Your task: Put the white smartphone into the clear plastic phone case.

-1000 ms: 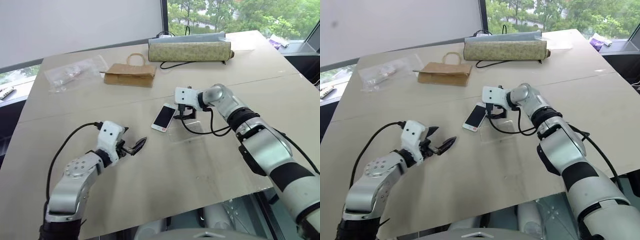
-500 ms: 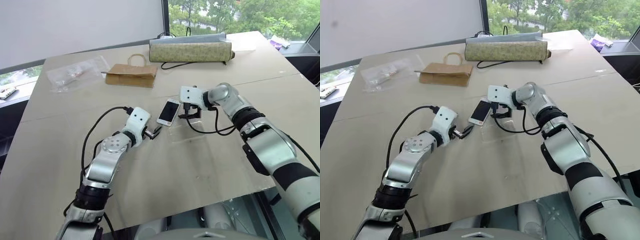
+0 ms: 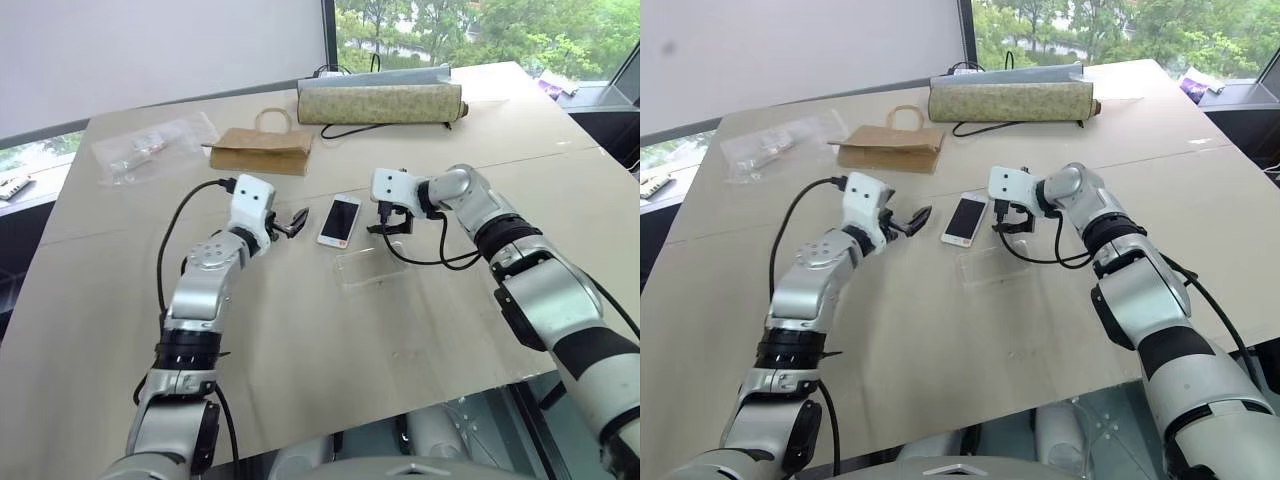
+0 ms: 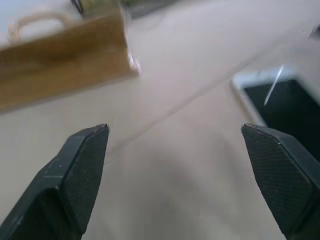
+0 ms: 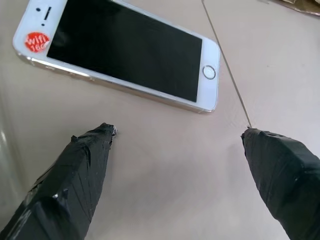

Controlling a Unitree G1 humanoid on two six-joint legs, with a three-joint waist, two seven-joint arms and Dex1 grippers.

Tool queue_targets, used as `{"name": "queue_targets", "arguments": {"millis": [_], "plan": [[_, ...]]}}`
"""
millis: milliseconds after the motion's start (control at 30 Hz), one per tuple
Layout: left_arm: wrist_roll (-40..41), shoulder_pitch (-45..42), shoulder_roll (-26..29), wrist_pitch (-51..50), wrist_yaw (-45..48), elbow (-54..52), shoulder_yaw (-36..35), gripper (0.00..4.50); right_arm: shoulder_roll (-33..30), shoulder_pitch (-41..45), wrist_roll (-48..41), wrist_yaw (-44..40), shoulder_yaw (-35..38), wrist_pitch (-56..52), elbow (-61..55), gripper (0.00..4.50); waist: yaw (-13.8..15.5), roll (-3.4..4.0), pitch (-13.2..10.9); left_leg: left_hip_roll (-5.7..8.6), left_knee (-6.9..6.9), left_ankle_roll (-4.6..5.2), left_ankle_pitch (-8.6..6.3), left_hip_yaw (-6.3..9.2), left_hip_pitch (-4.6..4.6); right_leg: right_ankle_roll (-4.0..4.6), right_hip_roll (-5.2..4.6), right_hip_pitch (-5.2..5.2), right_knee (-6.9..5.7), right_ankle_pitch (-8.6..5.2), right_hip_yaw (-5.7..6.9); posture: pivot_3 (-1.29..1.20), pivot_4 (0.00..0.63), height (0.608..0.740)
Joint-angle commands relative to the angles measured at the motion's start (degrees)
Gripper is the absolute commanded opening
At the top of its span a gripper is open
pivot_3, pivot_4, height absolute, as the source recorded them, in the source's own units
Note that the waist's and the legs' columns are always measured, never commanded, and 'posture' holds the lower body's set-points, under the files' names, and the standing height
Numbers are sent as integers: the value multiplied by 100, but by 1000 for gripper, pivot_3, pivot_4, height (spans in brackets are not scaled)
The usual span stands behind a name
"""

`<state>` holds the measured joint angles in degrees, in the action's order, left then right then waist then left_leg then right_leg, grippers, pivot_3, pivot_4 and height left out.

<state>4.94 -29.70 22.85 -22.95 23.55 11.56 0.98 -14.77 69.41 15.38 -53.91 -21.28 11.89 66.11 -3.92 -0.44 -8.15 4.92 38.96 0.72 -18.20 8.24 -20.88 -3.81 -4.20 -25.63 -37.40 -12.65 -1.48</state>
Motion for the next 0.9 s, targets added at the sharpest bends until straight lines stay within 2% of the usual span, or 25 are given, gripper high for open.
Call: {"name": "queue_targets", "arguments": {"millis": [33,200,300,467,600,733,867,900], "plan": [[-369,-493,-57,340,128,560,397,4401,-253,53,-273,-219,361,-218,-555,4500,1,0,0,0,3,0,0,4,-3,0,0,0,0,0,4,0,150,740],[-576,-816,-52,697,514,1256,708,4401,-608,-274,-549,-669,568,-678,-1433,4500,-7,0,0,0,6,0,0,5,-3,0,-21,0,-1,0,5,0,150,740],[-450,-1017,-299,1101,981,1526,829,4401,-812,-556,-667,-908,618,-981,-2034,4500,18,0,1,1,6,0,0,7,-3,0,-26,1,-4,0,8,0,150,740],[-331,-1302,-767,1324,1333,1946,757,4401,-956,-865,-679,-918,607,-1699,-2615,4500,78,0,0,15,24,1,0,13,-19,-2,-37,1,-4,1,20,0,150,740],[-348,-1351,-704,1397,1205,2020,550,4401,-895,-957,-839,-1096,586,-1841,-2912,4500,-9,0,0,9,23,1,0,10,-17,-2,-34,-5,-12,1,18,0,150,740],[-177,-1204,-474,1361,935,1755,130,4401,-1064,-886,-478,-1375,129,-1071,-2682,4500,-41,0,0,6,20,1,0,4,-5,-2,-31,-10,-23,1,7,0,150,740],[419,-707,-363,861,1145,692,-303,4401,-1177,-692,-472,-1892,-6,-595,-2257,4500,-3,0,0,7,21,1,0,5,-6,-2,-34,-9,-20,1,8,0,150,740],[725,-416,-292,581,1358,135,-374,4401,-1184,-635,-438,-1990,-61,-407,-2131,4500,5,0,0,8,22,1,0,5,-6,-2,-34,-9,-20,1,9,0,150,740]]}}
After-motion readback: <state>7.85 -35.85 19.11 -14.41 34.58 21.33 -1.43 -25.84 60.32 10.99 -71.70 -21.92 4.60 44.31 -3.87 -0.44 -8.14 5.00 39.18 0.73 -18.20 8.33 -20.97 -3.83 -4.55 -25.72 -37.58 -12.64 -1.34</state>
